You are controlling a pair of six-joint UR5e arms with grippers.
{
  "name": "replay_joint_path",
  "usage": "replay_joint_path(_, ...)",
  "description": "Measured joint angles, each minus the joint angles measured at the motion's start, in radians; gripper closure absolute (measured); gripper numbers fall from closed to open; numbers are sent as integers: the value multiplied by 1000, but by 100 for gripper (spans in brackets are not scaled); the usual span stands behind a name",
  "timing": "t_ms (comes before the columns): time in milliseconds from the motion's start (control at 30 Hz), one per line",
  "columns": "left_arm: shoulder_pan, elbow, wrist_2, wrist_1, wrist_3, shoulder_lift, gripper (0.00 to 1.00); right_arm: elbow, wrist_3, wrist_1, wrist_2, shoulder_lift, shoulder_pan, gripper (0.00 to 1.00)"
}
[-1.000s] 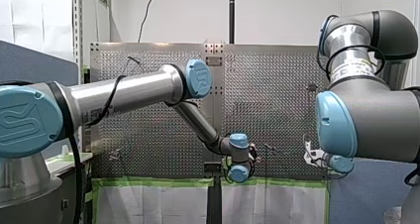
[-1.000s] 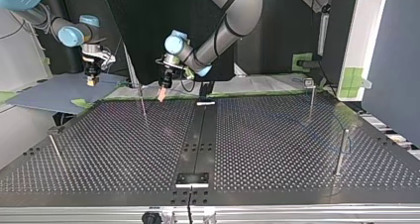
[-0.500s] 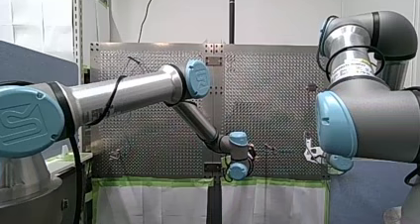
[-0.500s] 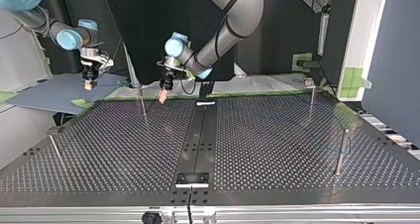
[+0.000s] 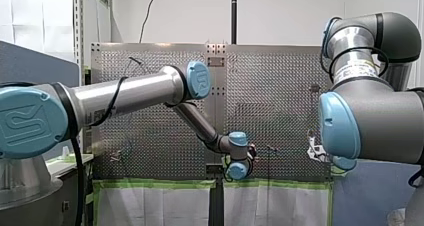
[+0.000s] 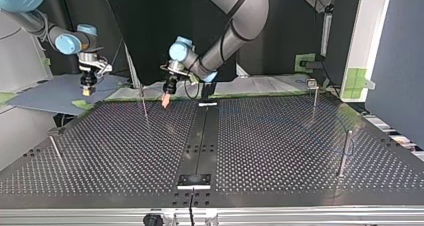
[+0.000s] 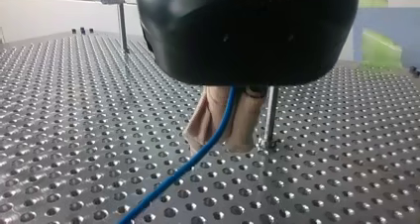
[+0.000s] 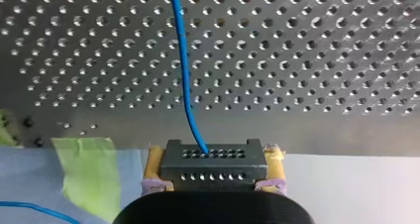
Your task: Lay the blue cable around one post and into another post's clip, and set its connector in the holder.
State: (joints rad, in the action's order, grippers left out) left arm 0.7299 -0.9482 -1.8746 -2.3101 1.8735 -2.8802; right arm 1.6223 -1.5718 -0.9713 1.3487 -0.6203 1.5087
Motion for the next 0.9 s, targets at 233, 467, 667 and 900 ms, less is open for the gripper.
replay_joint_path(233,-12,3,45,-2,3,-1,100,-27,-8,-2,-6,4,0,100)
replay_joint_path(467,-28,3,44,-20,1,0,100,-76,0,31,-7,41,0,100)
replay_joint_path(667,-35,3,42,-25,-4,0,100,-96,22,71,-5,57,-2,100)
replay_joint_path(900,-31,-14,64,-49,-40,1,84,-97,26,76,-5,58,-3,100)
